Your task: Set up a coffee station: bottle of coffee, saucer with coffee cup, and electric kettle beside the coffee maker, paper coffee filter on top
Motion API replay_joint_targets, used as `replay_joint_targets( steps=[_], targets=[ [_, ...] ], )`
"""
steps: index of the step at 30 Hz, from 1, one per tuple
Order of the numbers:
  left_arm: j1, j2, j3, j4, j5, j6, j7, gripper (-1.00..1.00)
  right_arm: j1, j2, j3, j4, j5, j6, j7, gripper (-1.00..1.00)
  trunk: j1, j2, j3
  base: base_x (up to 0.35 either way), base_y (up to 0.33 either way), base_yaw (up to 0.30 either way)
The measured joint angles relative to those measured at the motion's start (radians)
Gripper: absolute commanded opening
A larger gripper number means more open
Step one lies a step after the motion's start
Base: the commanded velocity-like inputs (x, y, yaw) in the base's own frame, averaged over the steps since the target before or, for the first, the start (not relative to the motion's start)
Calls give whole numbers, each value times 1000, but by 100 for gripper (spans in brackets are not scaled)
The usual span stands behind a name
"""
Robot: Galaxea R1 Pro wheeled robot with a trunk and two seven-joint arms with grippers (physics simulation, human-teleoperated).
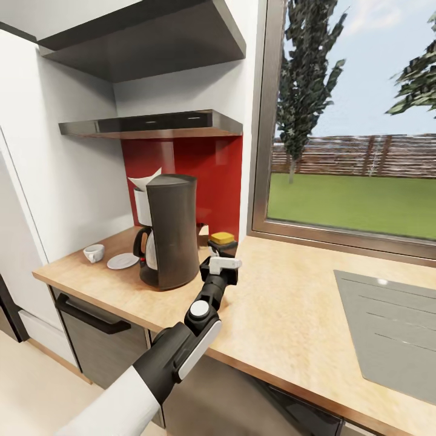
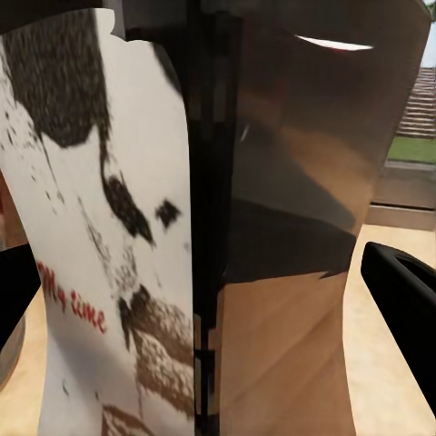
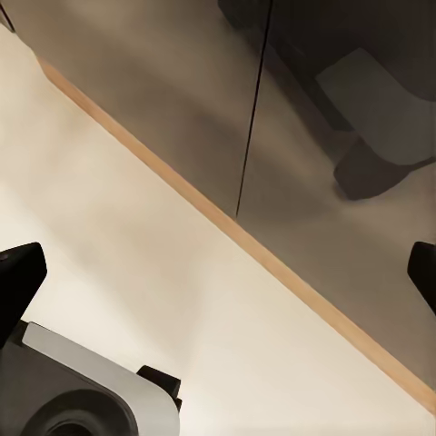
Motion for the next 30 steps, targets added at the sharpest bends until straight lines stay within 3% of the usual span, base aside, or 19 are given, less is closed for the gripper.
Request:
replay_joint_targets(
  steps=[30],
  targets=[
    [0,0,0,2,0,-3,1,-100,0,0,0,0,0,0,0,100,0,0,0,22,7,0]
  ],
)
